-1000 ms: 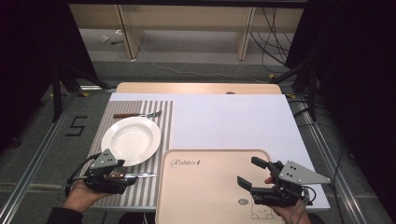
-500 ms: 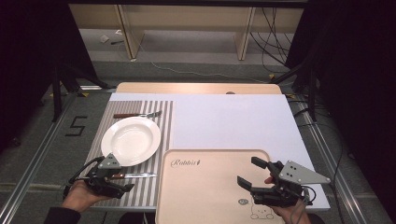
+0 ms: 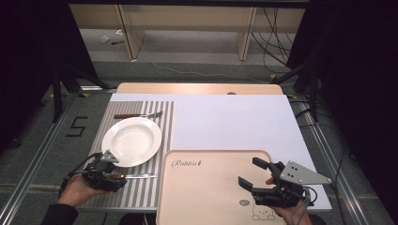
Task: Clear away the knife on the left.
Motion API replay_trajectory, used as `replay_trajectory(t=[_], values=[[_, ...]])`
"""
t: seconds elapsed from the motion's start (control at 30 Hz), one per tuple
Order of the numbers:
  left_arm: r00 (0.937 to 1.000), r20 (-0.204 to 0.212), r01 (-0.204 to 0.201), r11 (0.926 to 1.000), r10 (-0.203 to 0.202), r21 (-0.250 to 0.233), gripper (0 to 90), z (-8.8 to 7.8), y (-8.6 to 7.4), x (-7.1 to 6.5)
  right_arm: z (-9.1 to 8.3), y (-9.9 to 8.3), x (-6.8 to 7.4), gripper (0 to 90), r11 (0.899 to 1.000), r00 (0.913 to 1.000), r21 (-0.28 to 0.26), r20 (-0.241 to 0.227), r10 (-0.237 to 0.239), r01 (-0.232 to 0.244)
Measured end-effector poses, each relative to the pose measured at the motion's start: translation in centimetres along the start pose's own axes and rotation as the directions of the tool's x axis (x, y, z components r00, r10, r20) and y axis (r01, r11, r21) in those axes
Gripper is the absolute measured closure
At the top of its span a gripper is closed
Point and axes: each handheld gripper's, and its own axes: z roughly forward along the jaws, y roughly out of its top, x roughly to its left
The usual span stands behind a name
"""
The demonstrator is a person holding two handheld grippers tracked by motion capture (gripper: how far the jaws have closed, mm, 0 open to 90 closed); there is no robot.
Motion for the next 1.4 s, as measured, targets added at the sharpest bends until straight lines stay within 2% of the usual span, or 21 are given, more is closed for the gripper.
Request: replay_trajectory(t=[0.1,0.33,0.5,0.53,0.6,0.67,0.77,0.87,0.93,1.0,1.13,1.3,1.4], values=[[1.0000,0.000,0.000,1.0000,0.000,0.007,29.8,0.1,0.1,0.3,0.0,0.0,0.0,22.2,1.000,1.0000,-0.001,0.000,0.000,0.000],[0.9994,0.009,-0.033,0.9981,0.033,0.052,39.5,0.7,0.6,0.5,0.0,0.0,0.0,22.1,1.000,1.0000,-0.002,0.000,-0.001,0.001],[0.9976,0.034,-0.064,0.9918,0.061,0.111,46.5,1.2,1.0,0.3,0.0,0.0,0.0,22.2,1.000,1.0000,0.000,0.000,-0.001,0.001],[0.9977,0.043,-0.057,0.9920,0.053,0.113,50.8,1.2,1.1,0.3,0.0,0.0,0.0,22.1,1.000,1.0000,-0.001,-0.001,-0.001,0.001],[0.9977,0.050,-0.052,0.9906,0.046,0.127,52.1,1.2,1.2,0.4,0.0,0.0,0.0,22.1,1.000,1.0000,0.000,-0.001,-0.001,0.001],[0.9981,0.050,-0.043,0.9896,0.036,0.137,59.9,1.2,1.3,0.5,0.0,0.0,0.0,22.2,1.000,1.0000,-0.001,0.000,-0.001,0.001],[0.9974,0.058,-0.050,0.9856,0.042,0.161,63.9,1.2,1.6,0.6,0.0,0.0,0.0,22.2,1.000,1.0000,0.001,-0.001,-0.002,0.002],[0.9953,0.058,-0.087,0.9794,0.078,0.182,73.9,1.3,1.9,0.3,0.0,0.0,0.0,22.2,1.000,1.0000,0.002,-0.001,-0.001,0.001],[0.9940,0.070,-0.096,0.9769,0.084,0.191,75.7,1.3,2.1,0.2,0.0,0.0,0.0,22.2,1.000,1.0000,0.002,-0.001,-0.001,0.001],[0.9933,0.063,-0.107,0.9749,0.097,0.195,76.3,1.3,2.1,0.1,0.0,0.0,0.0,22.1,1.000,1.0000,-0.002,-0.001,-0.002,0.002],[0.9933,0.065,-0.107,0.9751,0.096,0.194,76.8,1.2,2.0,0.0,0.0,0.0,0.0,22.1,1.000,1.0000,-0.002,-0.002,-0.001,0.001],[0.9931,0.084,-0.096,0.9764,0.081,0.193,76.9,1.1,1.9,-0.2,0.0,0.0,0.0,22.1,1.000,1.0000,-0.001,-0.003,-0.001,0.001],[0.9934,0.091,-0.085,0.9811,0.070,0.174,76.9,0.8,1.9,-0.3,-0.1,0.0,0.0,22.2,1.000,1.0000,-0.005,-0.002,-0.001,0.001]])
